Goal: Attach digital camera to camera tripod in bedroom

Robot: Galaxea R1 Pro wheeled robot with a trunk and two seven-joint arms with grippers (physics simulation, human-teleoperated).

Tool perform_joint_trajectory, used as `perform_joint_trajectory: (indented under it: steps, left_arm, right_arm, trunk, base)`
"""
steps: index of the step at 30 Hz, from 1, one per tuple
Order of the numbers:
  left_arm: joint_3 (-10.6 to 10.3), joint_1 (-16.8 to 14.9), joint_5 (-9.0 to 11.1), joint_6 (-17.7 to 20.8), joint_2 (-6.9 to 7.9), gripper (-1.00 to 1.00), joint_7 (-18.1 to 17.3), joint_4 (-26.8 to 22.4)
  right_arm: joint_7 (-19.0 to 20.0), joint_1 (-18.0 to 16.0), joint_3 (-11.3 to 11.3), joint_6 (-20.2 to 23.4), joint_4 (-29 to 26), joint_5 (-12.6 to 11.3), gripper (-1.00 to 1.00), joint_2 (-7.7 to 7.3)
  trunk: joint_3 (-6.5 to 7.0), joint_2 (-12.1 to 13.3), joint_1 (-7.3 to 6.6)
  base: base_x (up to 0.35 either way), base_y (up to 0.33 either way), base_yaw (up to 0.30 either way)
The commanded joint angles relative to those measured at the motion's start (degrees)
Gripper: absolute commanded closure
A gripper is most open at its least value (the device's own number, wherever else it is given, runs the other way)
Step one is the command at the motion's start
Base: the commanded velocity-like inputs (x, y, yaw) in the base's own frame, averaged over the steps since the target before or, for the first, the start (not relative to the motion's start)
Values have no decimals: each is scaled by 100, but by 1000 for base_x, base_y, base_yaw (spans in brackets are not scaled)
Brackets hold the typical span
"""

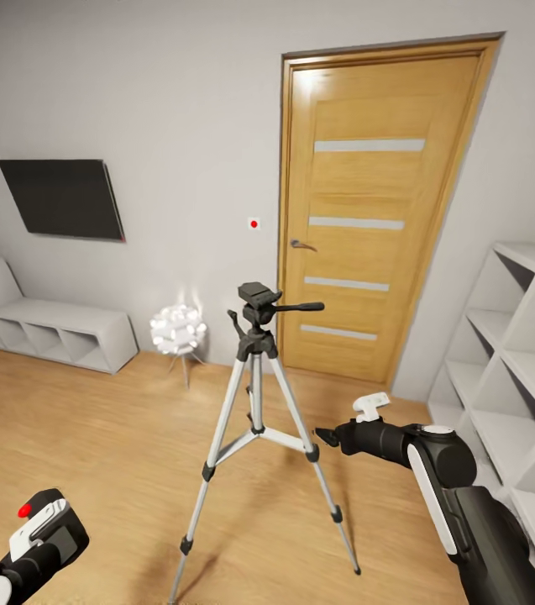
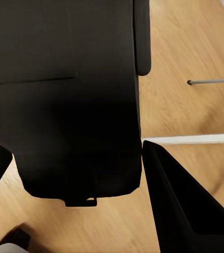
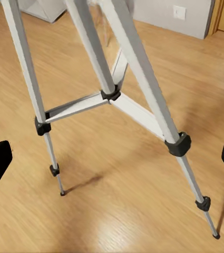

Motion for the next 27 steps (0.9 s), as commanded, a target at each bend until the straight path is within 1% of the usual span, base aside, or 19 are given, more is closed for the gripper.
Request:
perform_joint_trajectory:
  steps: [1, 7, 11, 16, 27]
  left_arm:
    - [2, -2, 46, 24, 3, 100, 38, -12]
    - [2, 1, 53, 25, 8, 100, 38, -12]
    - [2, 2, 58, 27, 10, 100, 40, -12]
    - [2, -3, 62, 28, 16, 100, 47, -12]
    - [2, -3, 71, 28, 18, 100, 39, -12]
  right_arm:
    - [18, -6, 5, 25, -5, 13, -100, -4]
    - [18, -6, 2, 25, -5, 16, -100, -4]
    - [18, -6, 0, 28, -5, 19, -100, -4]
    - [17, -6, 0, 32, -5, 20, -100, -4]
    - [13, -6, -5, 28, -5, 21, -100, -4]
  trunk:
    - [-12, -12, 4]
    - [-12, -12, 4]
    - [-12, -12, 4]
    - [-12, -12, 4]
    - [-12, -12, 4]
  base:
    - [3, -5, 256]
    - [2, -2, 254]
    - [70, -50, 151]
    - [171, -159, 55]
    - [197, -218, 9]
